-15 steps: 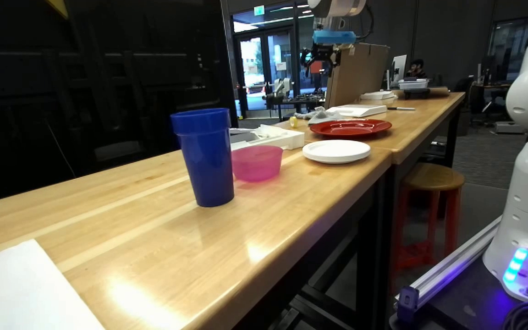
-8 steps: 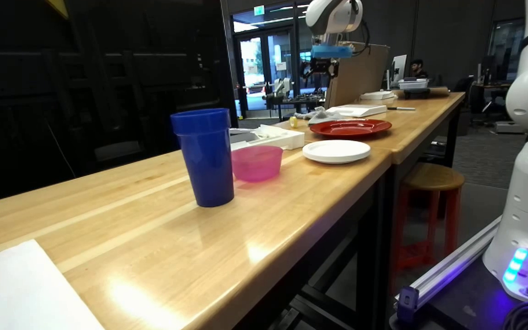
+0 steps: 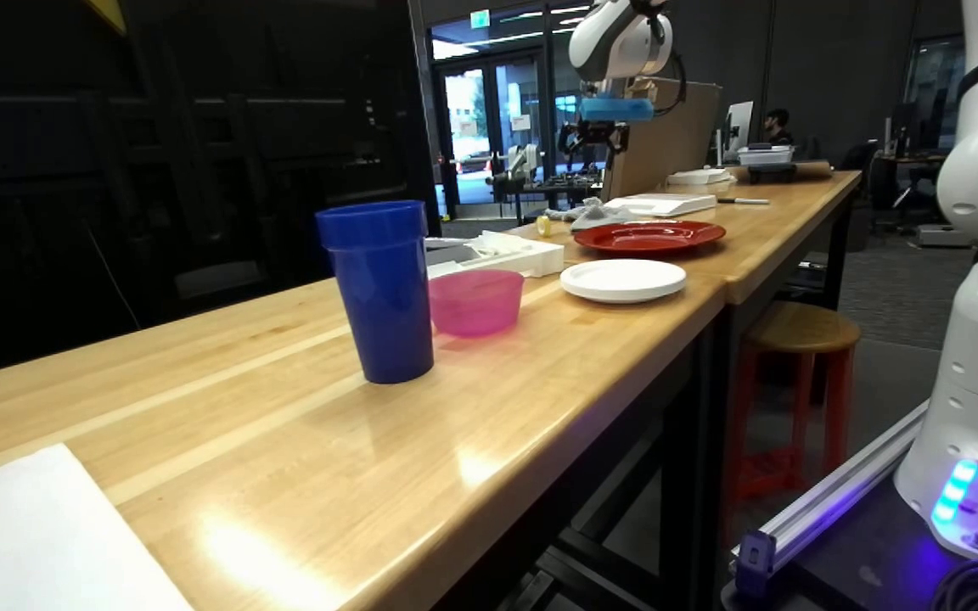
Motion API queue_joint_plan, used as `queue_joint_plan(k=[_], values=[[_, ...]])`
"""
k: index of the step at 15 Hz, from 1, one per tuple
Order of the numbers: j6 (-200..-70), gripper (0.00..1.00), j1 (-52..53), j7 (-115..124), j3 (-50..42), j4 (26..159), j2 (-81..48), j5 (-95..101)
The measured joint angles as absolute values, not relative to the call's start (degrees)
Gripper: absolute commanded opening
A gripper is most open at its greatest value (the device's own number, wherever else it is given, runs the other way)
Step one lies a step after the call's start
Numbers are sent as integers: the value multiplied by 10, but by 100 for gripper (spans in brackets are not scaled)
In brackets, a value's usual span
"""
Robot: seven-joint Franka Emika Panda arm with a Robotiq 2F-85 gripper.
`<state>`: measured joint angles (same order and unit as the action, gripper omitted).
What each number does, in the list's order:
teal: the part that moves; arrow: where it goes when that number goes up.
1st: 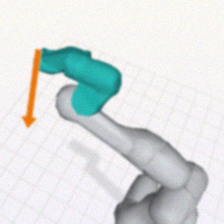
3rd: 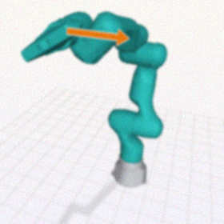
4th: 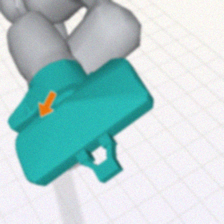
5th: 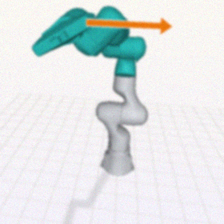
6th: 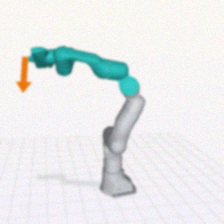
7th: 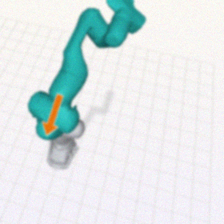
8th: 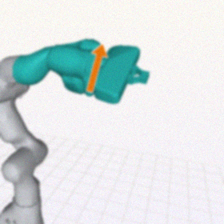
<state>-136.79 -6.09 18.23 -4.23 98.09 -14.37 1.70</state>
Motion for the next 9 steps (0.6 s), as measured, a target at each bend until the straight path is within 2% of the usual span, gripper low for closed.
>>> queue_joint_plan(k=[9], values=[[-1369,100,-61,182,-47,980,-162,16]])
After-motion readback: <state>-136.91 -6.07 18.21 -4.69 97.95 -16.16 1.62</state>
